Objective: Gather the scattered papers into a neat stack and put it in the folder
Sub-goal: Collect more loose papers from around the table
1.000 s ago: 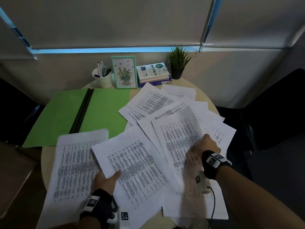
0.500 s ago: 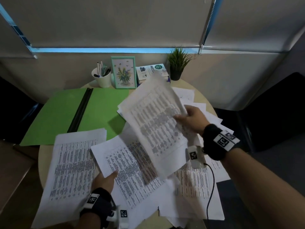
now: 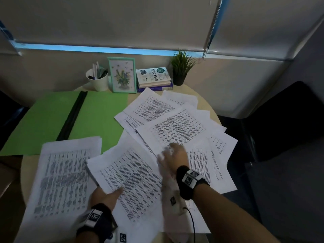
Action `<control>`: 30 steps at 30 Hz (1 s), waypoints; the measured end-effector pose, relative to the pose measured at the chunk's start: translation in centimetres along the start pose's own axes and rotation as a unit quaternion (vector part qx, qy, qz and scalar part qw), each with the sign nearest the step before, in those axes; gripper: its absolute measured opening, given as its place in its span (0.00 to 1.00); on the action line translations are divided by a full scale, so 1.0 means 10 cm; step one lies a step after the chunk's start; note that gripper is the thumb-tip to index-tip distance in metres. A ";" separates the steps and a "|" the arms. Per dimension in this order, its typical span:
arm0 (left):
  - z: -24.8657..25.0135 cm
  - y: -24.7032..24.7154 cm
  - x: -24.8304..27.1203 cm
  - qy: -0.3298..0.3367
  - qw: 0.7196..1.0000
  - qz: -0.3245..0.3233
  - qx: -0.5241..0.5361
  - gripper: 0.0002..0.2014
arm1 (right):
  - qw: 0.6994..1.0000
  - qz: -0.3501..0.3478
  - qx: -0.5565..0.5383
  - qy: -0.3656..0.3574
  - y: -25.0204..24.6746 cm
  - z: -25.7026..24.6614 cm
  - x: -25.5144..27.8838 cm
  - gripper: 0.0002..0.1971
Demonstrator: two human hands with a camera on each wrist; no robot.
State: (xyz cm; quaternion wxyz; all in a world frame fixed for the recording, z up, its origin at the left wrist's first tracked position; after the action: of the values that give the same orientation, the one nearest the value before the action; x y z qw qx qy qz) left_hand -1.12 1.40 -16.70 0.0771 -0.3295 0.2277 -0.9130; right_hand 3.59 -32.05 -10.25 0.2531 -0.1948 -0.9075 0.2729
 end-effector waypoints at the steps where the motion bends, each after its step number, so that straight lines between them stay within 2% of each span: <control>1: 0.00 0.00 0.01 -0.005 1.000 0.001 0.003 0.17 | 0.994 0.064 -0.047 0.072 -0.22 0.13 -0.10 0.25; 2: 0.00 0.00 0.01 -0.012 1.000 0.003 0.009 0.16 | 0.981 0.111 -0.070 0.144 -0.38 0.26 -0.19 0.32; 4: -0.04 0.00 -0.01 -0.023 1.000 0.005 0.015 0.16 | 0.957 0.117 -0.003 0.264 -0.50 0.37 -0.24 0.49; 6: -0.05 0.01 0.00 -0.021 1.000 0.006 0.009 0.20 | 0.945 0.085 0.104 0.298 -0.42 0.31 -0.29 0.65; 8: -0.06 0.03 -0.02 -0.026 1.000 0.009 0.012 0.23 | 0.943 0.076 0.158 0.283 -0.31 0.20 -0.33 0.73; 11: -0.08 0.02 -0.06 -0.034 0.999 0.008 0.016 0.25 | 0.951 0.044 0.142 0.271 -0.18 0.09 -0.44 0.68; 13: -0.11 0.02 -0.06 -0.031 0.999 0.008 0.011 0.29 | 0.949 0.030 0.132 0.284 -0.14 0.11 -0.48 0.63; 16: -0.10 0.02 -0.05 -0.026 0.999 0.020 0.009 0.29 | 0.947 0.071 0.065 0.305 -0.19 0.18 -0.41 0.68; 20: -0.09 0.02 -0.04 -0.027 0.999 0.017 0.014 0.28 | 0.940 0.073 0.095 0.320 -0.23 0.30 -0.26 0.65; 21: -0.08 0.02 -0.03 -0.028 0.999 0.017 0.013 0.28 | 0.944 0.070 0.072 0.314 -0.21 0.31 -0.28 0.62; 24: -0.04 0.01 0.00 -0.032 0.999 0.018 0.013 0.26 | 0.965 0.041 -0.010 0.259 -0.11 0.21 -0.43 0.45; 25: -0.04 0.02 -0.01 -0.032 0.999 0.013 0.016 0.26 | 0.965 0.035 -0.013 0.260 -0.10 0.20 -0.45 0.43; 26: -0.05 0.03 -0.01 -0.034 0.999 0.010 0.022 0.27 | 0.962 0.030 -0.003 0.272 -0.10 0.21 -0.44 0.45; 29: -0.08 0.04 -0.03 -0.041 0.999 0.009 0.026 0.33 | 0.937 0.046 0.085 0.336 -0.22 0.29 -0.28 0.61; 30: -0.10 0.05 -0.05 -0.041 0.999 0.007 0.024 0.36 | 0.928 0.052 0.112 0.351 -0.27 0.33 -0.26 0.63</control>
State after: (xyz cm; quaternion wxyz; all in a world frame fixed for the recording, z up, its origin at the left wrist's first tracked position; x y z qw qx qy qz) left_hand -1.39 1.44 -17.87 0.1010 -0.3630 0.2045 -0.9034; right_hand 3.21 -36.70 -11.93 0.5609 -0.2957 -0.7127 0.2999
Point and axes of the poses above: each hand's wrist, its own x-axis away from the middle knuckle, its own y-axis out of the palm, z = x × y, the point moved 9 cm from there along -x, towards the middle knuckle, and after that the axes turned 4 degrees about y, right-handed, at the moved point
